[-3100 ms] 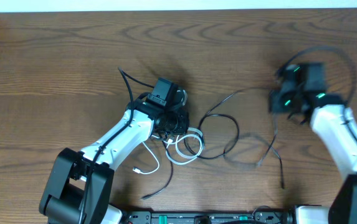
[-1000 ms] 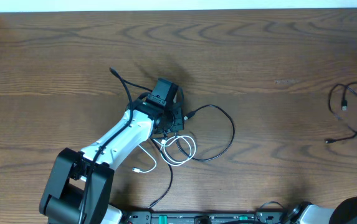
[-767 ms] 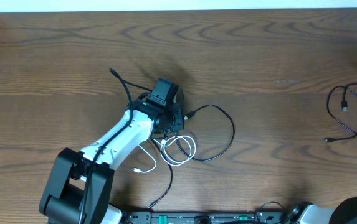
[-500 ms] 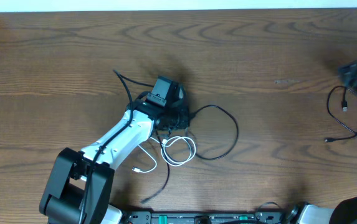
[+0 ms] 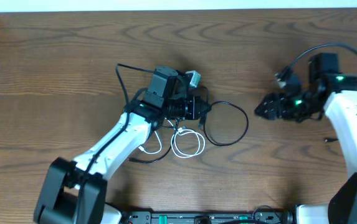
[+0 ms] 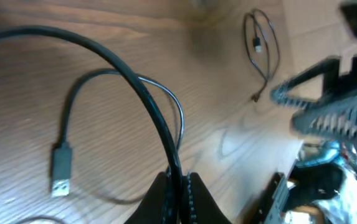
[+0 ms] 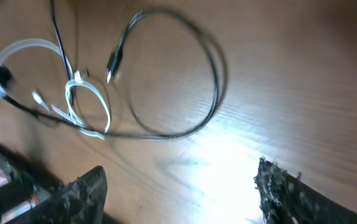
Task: Untangle cables
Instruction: 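Move the right gripper back toward the cables at center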
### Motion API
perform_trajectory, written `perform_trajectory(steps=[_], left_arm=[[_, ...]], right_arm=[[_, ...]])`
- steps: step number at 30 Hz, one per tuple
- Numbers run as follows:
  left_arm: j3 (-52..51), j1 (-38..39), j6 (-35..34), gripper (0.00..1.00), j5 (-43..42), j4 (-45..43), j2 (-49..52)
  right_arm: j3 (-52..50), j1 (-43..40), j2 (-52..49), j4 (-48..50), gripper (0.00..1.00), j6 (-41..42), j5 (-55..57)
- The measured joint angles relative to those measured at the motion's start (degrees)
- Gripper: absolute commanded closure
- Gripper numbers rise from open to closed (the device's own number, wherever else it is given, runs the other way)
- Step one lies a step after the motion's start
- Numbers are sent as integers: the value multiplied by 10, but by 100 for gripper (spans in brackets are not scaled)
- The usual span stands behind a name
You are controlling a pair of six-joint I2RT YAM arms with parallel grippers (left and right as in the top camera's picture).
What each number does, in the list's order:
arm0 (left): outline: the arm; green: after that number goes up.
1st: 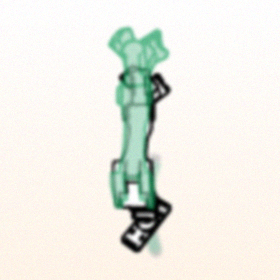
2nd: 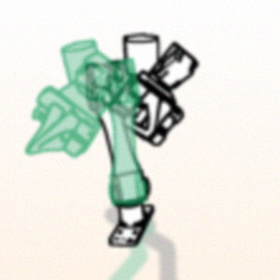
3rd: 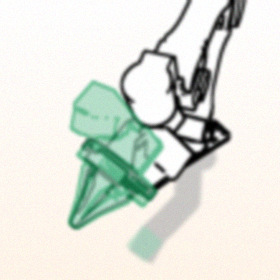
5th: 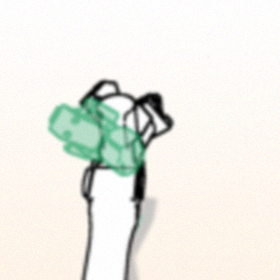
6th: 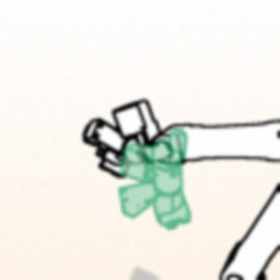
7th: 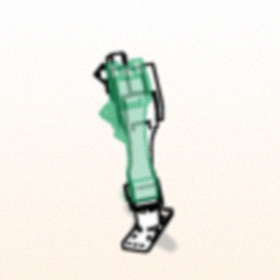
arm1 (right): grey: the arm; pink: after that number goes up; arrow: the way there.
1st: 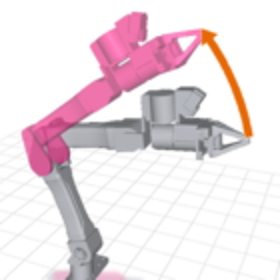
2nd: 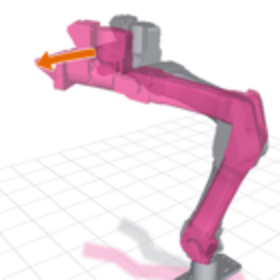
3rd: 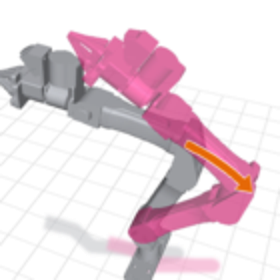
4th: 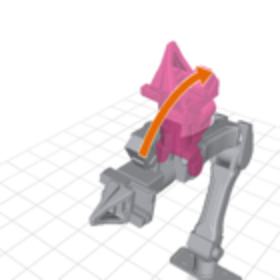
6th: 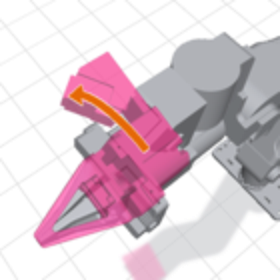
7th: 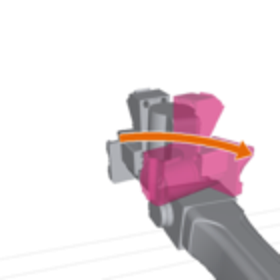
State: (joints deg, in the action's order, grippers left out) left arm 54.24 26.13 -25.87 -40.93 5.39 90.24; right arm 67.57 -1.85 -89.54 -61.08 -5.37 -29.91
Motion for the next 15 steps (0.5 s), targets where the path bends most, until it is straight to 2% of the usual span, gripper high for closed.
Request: perform_trajectory(steps=[2,6,12,15], left_arm=[[10,0,0,93,25,26,-16],[50,0,-3,93,54,61,-32],[92,0,-33,93,66,33,-64],[94,3,-46,93,33,0,-75]], right_arm=[[-12,22,0,5,31,-1,0],[-19,55,0,17,32,9,1],[-22,102,0,40,24,45,1],[-22,127,0,46,23,24,1]])
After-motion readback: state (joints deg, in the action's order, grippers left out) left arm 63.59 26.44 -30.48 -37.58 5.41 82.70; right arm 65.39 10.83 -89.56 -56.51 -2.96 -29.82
